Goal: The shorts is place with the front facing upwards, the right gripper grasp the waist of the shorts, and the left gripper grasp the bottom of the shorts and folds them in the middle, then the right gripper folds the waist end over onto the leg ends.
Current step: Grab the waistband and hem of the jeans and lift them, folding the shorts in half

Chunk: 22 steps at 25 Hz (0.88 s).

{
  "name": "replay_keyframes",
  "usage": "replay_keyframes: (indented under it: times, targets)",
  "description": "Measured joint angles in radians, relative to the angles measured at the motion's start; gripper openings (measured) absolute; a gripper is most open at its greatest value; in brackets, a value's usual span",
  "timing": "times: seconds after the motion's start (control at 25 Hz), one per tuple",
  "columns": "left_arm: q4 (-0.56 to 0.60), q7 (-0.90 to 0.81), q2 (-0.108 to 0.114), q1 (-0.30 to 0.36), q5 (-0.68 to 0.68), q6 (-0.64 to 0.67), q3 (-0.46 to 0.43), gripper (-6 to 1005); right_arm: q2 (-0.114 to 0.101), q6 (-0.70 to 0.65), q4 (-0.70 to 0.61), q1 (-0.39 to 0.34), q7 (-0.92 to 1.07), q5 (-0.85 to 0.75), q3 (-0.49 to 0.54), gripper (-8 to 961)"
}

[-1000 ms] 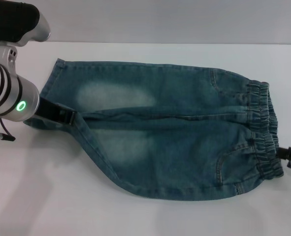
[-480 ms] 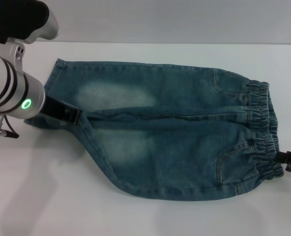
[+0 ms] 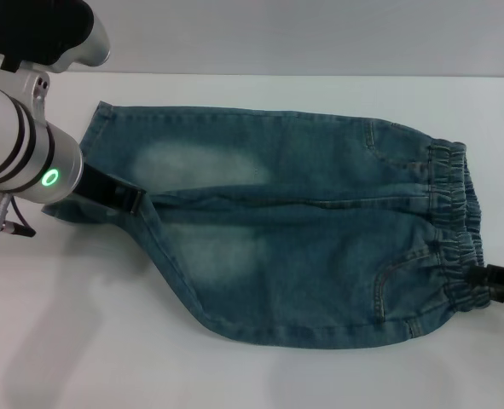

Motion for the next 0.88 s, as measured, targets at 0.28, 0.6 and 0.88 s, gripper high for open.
replay_keyframes:
  times: [0.28, 0.6, 0.88]
  targets:
    - [-0.001, 0.003, 0.000, 0.000, -0.003, -0.003, 0.001, 196, 0.001, -0.001, 0.030, 0.025, -0.005, 0.008, -0.009, 509]
    - [-0.002, 0.013, 0.000, -0.003, -0.007, -0.006, 0.001, 199, 0.002, -0.001, 0.050, 0.028, -0.012, 0.024, -0.015, 503]
    - [-0.002, 0.015, 0.000, -0.007, -0.008, -0.006, 0.001, 202, -0.001, 0.000, 0.072, 0.035, -0.012, 0.025, -0.021, 474]
